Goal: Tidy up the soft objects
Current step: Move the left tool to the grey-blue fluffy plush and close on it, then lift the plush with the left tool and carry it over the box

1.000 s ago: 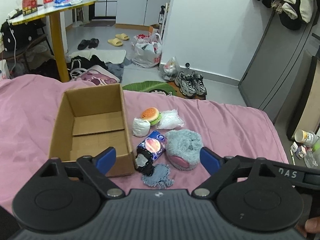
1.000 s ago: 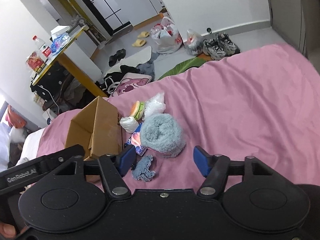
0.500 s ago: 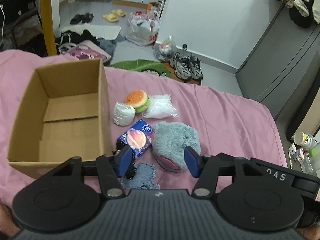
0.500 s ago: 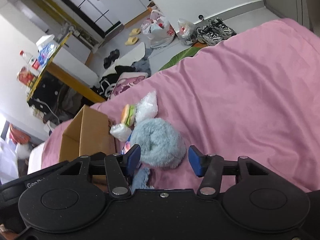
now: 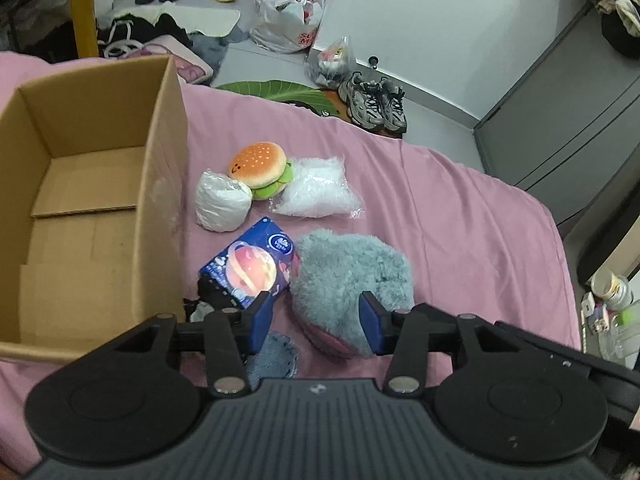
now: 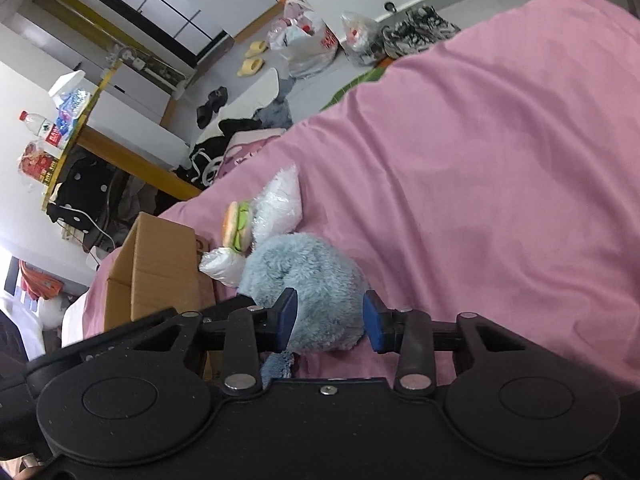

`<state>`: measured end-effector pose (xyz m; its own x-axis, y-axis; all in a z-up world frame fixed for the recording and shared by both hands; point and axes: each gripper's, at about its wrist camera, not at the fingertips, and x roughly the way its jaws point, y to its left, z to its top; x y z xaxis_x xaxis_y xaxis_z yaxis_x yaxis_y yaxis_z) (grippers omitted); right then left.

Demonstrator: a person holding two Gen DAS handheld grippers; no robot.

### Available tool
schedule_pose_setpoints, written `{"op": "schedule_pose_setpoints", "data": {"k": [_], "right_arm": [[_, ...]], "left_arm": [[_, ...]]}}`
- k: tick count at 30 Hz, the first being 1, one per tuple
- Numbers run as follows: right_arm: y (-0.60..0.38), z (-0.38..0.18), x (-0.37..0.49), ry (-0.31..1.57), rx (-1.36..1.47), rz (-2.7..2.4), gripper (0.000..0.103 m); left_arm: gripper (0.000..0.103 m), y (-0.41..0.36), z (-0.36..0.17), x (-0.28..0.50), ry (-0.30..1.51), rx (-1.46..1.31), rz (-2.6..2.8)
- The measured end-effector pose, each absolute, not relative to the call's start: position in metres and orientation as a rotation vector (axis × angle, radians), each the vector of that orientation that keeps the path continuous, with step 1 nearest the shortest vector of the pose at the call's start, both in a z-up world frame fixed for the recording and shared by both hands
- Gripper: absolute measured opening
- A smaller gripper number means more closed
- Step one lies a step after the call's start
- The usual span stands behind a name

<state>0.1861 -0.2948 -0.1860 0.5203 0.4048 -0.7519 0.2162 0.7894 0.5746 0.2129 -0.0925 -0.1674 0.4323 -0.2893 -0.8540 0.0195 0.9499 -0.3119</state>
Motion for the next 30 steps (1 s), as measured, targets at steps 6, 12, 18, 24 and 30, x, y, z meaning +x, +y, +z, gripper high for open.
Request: {"op": "schedule_pose_setpoints", "data": {"k": [6, 12, 18, 24, 30], "right_arm": [[-0.293, -0.197, 0.193, 1.071, 0.685, 0.123, 0.038], [-0.292, -0.199, 0.195, 1.062, 0.693, 0.143, 0.023], [-0.291, -0.191, 0.189, 1.04, 0.669, 0.158, 0.021], [-0.29, -0.176, 0.184, 1.014, 0.681, 0.156, 0.02], [-0.283, -0.155, 0.177, 0.976, 0.645, 0.165, 0.02]], "left_arm": [[0.044, -0.091, -0.178, 0.221, 1.114, -0.337, -0.199], [0.026, -0.094, -0.186, 0.225, 1.132, -0.372, -0.222], [0.019, -0.091, -0.184, 0.225, 1.129, -0.405, -0.212], [0.018, -0.089, -0.17, 0.216, 1.093, -0.398, -0.23], [0.017, -0.085, -0.151, 0.203, 1.041, -0.401, -0.252]]}}
